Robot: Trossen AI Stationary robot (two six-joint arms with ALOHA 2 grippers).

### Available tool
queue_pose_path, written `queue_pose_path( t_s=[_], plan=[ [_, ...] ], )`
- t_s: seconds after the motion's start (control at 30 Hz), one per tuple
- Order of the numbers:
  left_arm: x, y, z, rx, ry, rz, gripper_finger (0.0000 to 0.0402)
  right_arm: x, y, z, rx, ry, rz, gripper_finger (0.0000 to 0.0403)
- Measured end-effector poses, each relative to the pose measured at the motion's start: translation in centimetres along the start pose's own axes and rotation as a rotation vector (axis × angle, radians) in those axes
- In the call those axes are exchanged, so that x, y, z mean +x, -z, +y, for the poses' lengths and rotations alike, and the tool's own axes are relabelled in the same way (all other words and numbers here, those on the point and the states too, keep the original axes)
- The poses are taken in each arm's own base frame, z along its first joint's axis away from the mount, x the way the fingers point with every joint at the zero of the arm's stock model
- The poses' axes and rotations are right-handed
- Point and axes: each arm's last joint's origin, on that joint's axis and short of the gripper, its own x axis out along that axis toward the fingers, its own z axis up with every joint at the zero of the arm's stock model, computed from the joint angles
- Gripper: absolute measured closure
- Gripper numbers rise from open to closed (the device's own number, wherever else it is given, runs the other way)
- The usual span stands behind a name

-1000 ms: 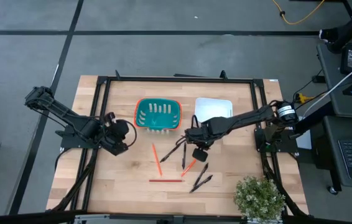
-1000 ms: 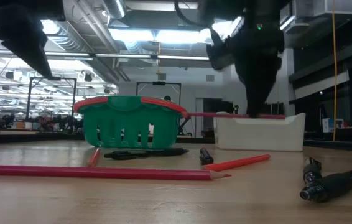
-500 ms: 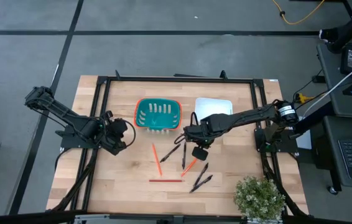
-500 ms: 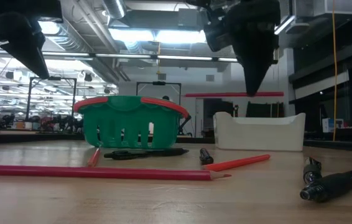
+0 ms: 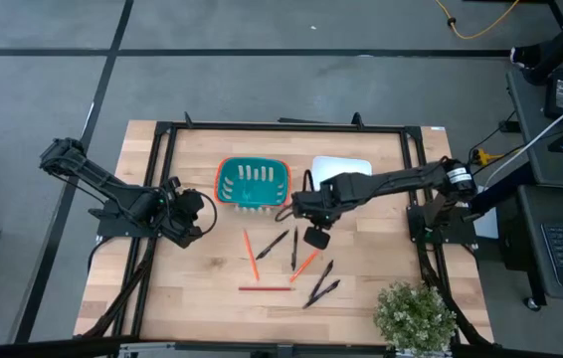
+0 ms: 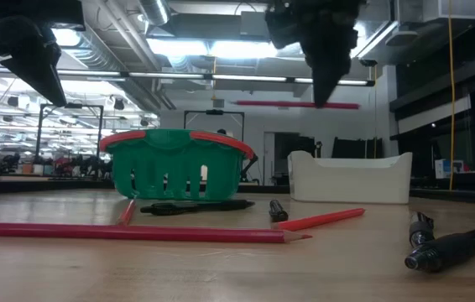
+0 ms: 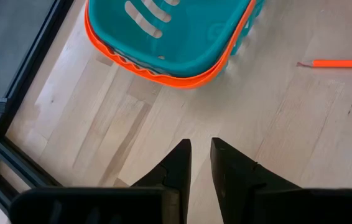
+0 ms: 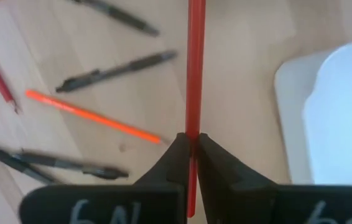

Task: Sort pens & pencils
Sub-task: Put the top red pencil into the blue bin

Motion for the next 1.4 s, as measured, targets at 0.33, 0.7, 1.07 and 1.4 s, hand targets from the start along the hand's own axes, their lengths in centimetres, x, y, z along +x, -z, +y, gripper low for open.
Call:
queue_pose_path(
  t_s=[0.33, 0.7, 1.07, 1.4],
  plan=[
    [0.0, 0.2, 0.3, 0.021, -0.023, 0.019, 0.0345, -1.1, -3.6, -2.7, -0.025, 0.001, -0.043, 0.0381],
    [0.0, 0.4, 0.5, 0.043, -0.045, 0.037, 0.0345, -0.3, -10.6, -3.7, -0.171, 0.030, 0.007, 0.0381],
    [0.0, 0.6, 0.8, 0.067, -0.073, 0.050, 0.0345, 1.9, -12.7, -5.8, -0.198, 0.026, 0.047, 0.0381],
    [0.0, 0.6, 0.8, 0.069, -0.081, 0.044, 0.0345, 1.9, -14.0, -5.7, -0.257, 0.015, -0.076, 0.0381]
  ],
)
